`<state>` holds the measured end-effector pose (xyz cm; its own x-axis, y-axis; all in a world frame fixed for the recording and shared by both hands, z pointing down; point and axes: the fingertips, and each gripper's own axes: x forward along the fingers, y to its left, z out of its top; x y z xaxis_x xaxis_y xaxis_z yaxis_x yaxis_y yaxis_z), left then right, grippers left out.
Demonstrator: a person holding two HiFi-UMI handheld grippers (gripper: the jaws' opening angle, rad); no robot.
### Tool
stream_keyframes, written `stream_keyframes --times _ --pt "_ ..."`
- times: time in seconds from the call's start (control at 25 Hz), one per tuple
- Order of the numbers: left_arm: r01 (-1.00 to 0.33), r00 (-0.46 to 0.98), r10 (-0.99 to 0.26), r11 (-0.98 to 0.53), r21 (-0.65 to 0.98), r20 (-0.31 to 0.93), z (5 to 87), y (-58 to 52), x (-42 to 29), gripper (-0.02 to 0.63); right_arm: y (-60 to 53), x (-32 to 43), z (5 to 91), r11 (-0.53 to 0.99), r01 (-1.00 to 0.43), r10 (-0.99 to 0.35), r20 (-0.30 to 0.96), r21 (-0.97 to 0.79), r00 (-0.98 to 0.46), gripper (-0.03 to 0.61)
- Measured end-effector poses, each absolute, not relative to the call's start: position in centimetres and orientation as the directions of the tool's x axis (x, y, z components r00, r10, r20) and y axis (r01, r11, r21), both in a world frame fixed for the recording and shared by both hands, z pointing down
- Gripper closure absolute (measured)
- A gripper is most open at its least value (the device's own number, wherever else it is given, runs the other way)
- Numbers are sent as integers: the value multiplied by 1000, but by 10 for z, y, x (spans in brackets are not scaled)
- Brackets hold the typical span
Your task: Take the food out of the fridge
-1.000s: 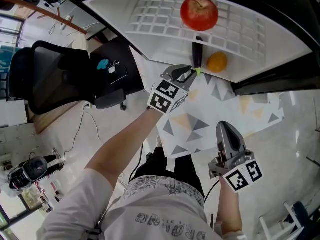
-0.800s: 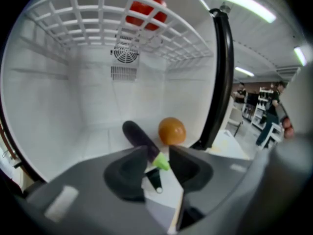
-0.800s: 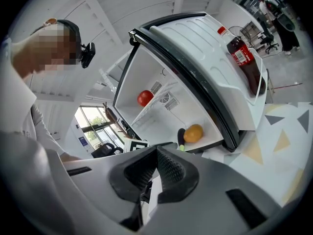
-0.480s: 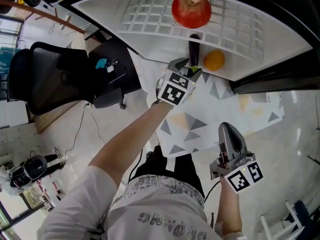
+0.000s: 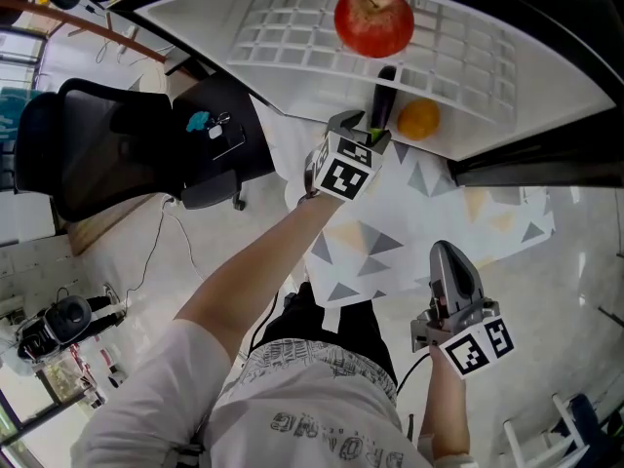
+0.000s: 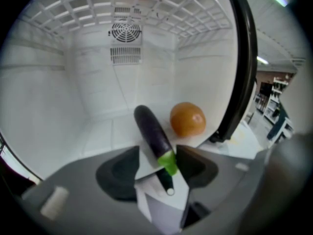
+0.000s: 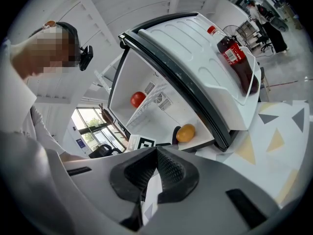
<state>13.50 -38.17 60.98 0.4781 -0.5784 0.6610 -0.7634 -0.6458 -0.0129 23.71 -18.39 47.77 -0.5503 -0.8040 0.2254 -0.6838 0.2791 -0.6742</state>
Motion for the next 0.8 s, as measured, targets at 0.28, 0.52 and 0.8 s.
stream_keyframes --times 0.28,0.52,0.8 --pt "-765 461 -578 -643 -28 674 613 -387 125 401 -189 233 478 287 -676 -799 219 -679 -560 591" --pt "-752 467 -572 -658 -37 674 614 -388 131 443 -189 236 480 277 -681 -804 225 -678 -551 590" --pt "-757 465 -580 -652 -40 669 611 -390 130 493 -189 236 478 273 -686 -807 227 -675 -545 590"
